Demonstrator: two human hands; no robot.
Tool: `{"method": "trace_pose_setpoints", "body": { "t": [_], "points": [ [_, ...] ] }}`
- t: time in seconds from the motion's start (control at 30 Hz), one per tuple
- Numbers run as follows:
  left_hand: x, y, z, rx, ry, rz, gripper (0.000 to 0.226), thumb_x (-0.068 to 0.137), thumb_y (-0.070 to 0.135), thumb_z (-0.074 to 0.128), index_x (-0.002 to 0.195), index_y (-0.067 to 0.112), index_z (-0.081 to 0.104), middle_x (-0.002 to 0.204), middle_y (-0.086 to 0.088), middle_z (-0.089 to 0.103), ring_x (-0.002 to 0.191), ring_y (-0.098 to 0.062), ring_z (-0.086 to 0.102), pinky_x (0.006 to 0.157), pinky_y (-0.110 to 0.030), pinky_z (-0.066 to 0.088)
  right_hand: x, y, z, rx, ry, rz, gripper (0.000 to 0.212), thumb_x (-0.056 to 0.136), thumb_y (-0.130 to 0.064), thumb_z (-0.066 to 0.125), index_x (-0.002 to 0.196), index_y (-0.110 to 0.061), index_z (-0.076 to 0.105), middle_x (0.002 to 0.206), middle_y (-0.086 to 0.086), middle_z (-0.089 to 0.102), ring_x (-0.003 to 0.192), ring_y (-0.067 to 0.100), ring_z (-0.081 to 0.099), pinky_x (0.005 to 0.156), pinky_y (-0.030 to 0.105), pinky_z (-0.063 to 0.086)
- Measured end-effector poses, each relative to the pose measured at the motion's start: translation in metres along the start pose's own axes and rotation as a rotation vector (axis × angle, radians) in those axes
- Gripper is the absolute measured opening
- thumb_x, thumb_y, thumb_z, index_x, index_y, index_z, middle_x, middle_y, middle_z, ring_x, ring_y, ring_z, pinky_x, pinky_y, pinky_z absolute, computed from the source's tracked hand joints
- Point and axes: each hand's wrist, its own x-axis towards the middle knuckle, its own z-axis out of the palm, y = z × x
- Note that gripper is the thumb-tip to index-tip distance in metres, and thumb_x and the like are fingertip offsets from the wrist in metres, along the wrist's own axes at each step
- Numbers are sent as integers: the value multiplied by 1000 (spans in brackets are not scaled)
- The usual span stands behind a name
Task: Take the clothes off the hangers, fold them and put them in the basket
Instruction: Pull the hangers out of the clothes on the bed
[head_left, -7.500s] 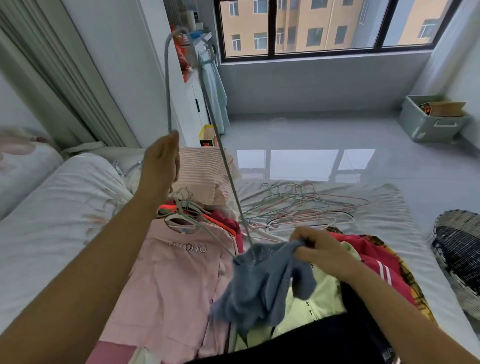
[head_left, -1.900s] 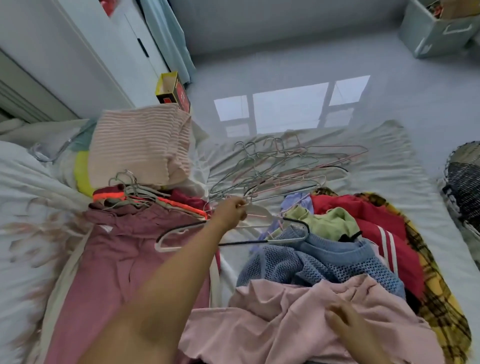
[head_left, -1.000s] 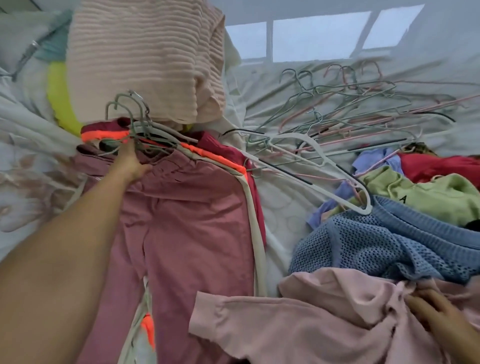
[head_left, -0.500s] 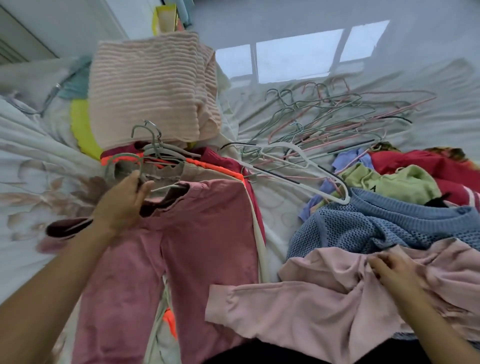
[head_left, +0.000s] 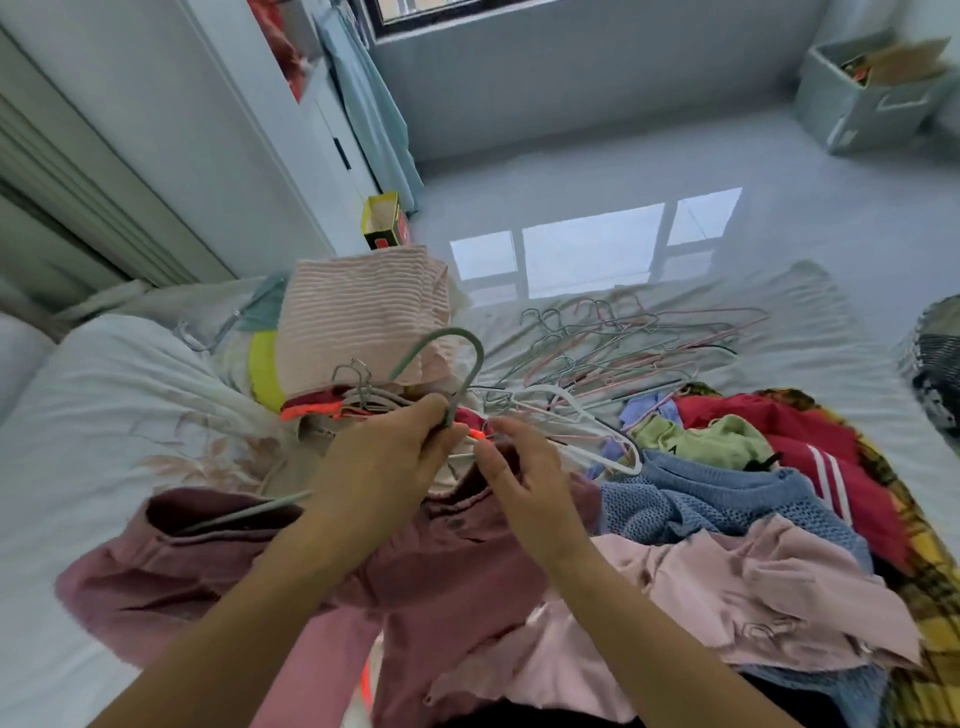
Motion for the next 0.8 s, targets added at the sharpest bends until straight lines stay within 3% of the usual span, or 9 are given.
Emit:
{"method": "trace_pose_setpoints", "body": {
  "t": [0.1, 0.2, 0.33, 0.53, 0.6, 0.7, 0.77, 0.8],
  "points": [
    [-4, 22, -16, -39, 47, -23, 48, 79, 61, 22, 74, 19, 44, 58, 1, 52, 60, -30, 57, 52, -35, 41, -6, -8, -23, 29, -20, -55, 21, 86, -55, 40, 93, -42, 55, 88, -14, 62, 90, 10, 57, 88, 43, 44],
    [-8, 32, -35, -38, 104, -75, 46, 76, 63, 19, 76, 23, 41, 63, -3, 56, 66, -31, 58, 56, -38, 45, -12, -5, -49, -81, -64, -76, 27, 87, -34, 40, 98, -22, 61, 86, 1, 65, 84, 19, 58, 81, 44, 46],
    [-15, 51, -48, 12, 135, -57, 41, 77, 62, 17, 74, 26, 36, 58, 0, 49, 60, -30, 55, 53, -36, 43, -14, -12, -68, -210, -111, -52, 40, 89, -42, 35, 104, -17, 62, 92, 5, 67, 90, 25, 61, 80, 39, 46],
    [-26, 59, -55, 25, 181, -91, 41, 81, 56, 23, 75, 19, 39, 50, 5, 44, 49, -22, 45, 46, -29, 29, 11, -14, -110, -397, -148, 124, 25, 99, -23, 42, 111, -12, 61, 108, 15, 65, 103, 32, 57, 76, 35, 39],
    [-34, 61, -58, 20, 216, -143, 31, 92, 43, 41, 75, 17, 40, 50, 9, 39, 48, -20, 40, 46, -27, 27, 19, -12, -119, -383, -149, 151, 26, 98, -21, 43, 112, -11, 62, 109, 16, 65, 103, 32, 58, 78, 35, 41],
    [-42, 62, -60, 14, 259, -272, 25, 96, 25, 48, 74, 15, 40, 50, 3, 42, 52, -26, 44, 49, -32, 29, 28, -14, -133, -273, -152, 241, 23, 96, -15, 46, 105, -7, 66, 100, 17, 65, 93, 32, 60, 81, 40, 48],
    [-47, 59, -62, -5, 287, -338, 31, 95, 21, 48, 67, 19, 36, 51, -1, 44, 53, -27, 45, 49, -33, 28, 28, -17, -139, -97, -154, 356, 19, 95, -11, 47, 89, -8, 65, 84, 18, 61, 75, 31, 60, 73, 46, 54],
    [-48, 57, -63, -27, 307, -363, 34, 94, 20, 49, 64, 20, 34, 51, -3, 45, 52, -26, 45, 49, -31, 28, 26, -18, -142, -25, -161, 412, 20, 95, -10, 46, 84, -11, 63, 78, 16, 59, 66, 28, 59, 65, 41, 55]
  ]
}}
